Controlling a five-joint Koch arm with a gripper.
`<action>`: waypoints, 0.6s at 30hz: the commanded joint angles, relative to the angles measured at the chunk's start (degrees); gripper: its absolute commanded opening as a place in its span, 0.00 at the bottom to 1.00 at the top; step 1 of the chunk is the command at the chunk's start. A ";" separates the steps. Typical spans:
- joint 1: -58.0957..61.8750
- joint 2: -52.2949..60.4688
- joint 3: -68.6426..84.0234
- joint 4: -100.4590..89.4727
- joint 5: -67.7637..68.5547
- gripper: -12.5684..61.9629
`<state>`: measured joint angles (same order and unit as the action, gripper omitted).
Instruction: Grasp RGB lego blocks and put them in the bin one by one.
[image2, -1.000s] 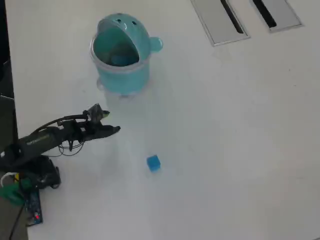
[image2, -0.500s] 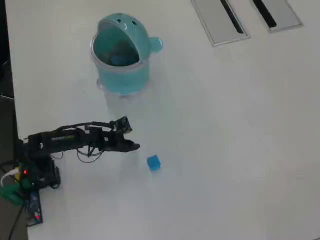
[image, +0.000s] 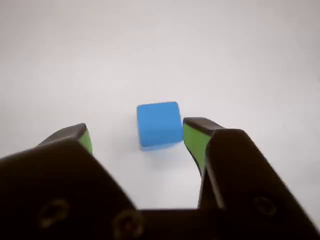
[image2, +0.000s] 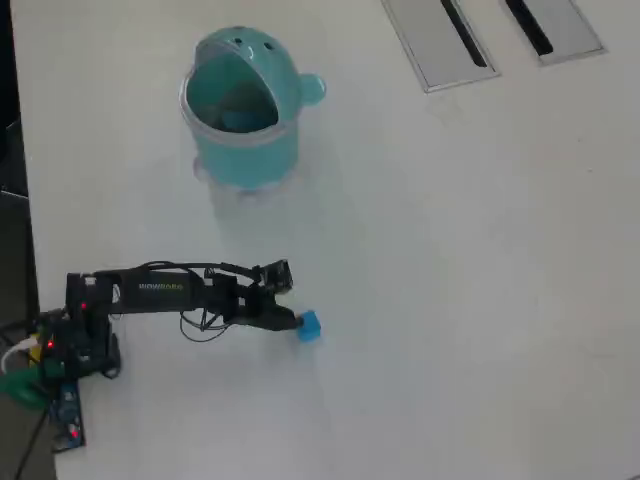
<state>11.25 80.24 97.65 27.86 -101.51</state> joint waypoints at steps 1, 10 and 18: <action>1.23 0.18 -6.68 -2.02 0.00 0.61; 2.02 -3.87 -7.12 -2.64 -0.09 0.61; 4.04 -9.76 -11.34 -2.64 0.00 0.61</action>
<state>14.85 69.52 92.64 27.07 -101.69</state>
